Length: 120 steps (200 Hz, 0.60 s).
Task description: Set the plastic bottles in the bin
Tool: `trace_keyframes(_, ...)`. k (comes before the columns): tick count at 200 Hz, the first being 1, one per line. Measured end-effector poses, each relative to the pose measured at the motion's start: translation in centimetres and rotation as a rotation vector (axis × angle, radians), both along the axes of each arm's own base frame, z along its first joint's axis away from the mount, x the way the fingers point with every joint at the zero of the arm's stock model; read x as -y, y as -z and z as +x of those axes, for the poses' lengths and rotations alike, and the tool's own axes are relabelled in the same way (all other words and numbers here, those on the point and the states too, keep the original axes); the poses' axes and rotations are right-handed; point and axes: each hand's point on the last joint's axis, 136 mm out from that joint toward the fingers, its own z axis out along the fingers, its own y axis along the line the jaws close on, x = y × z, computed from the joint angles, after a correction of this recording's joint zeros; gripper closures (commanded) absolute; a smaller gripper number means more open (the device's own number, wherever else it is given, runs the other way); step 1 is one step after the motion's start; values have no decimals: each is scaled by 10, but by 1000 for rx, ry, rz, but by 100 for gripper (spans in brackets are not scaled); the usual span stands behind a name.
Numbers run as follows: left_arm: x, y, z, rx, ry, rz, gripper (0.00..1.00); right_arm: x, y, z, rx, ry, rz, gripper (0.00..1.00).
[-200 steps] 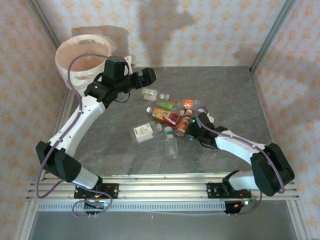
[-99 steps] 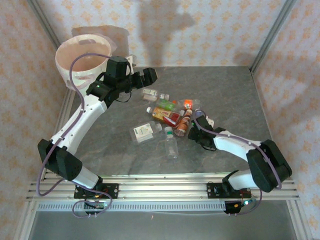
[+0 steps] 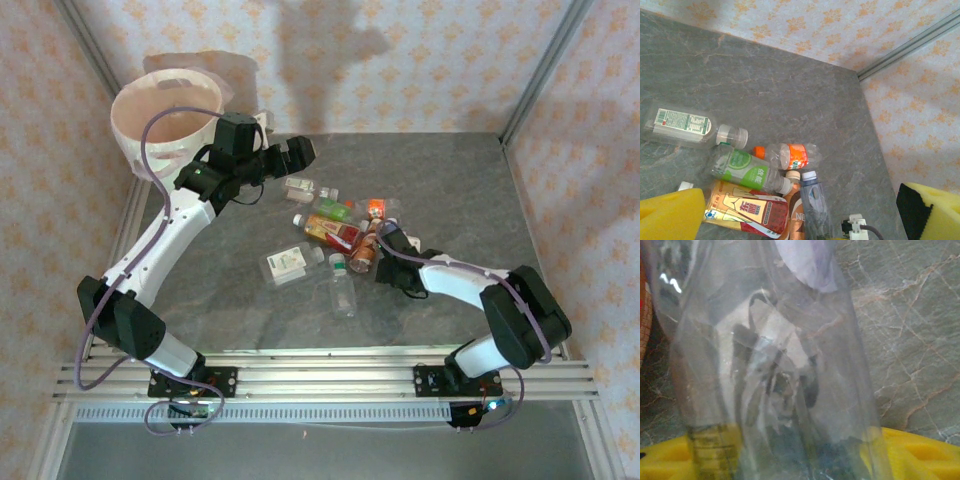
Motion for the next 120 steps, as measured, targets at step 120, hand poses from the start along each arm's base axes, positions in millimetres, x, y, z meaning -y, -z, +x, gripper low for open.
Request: trace_keyframes(120,8,1,-4,-8,38,-18,0,-2,-15,-4,114,-25,90,59)
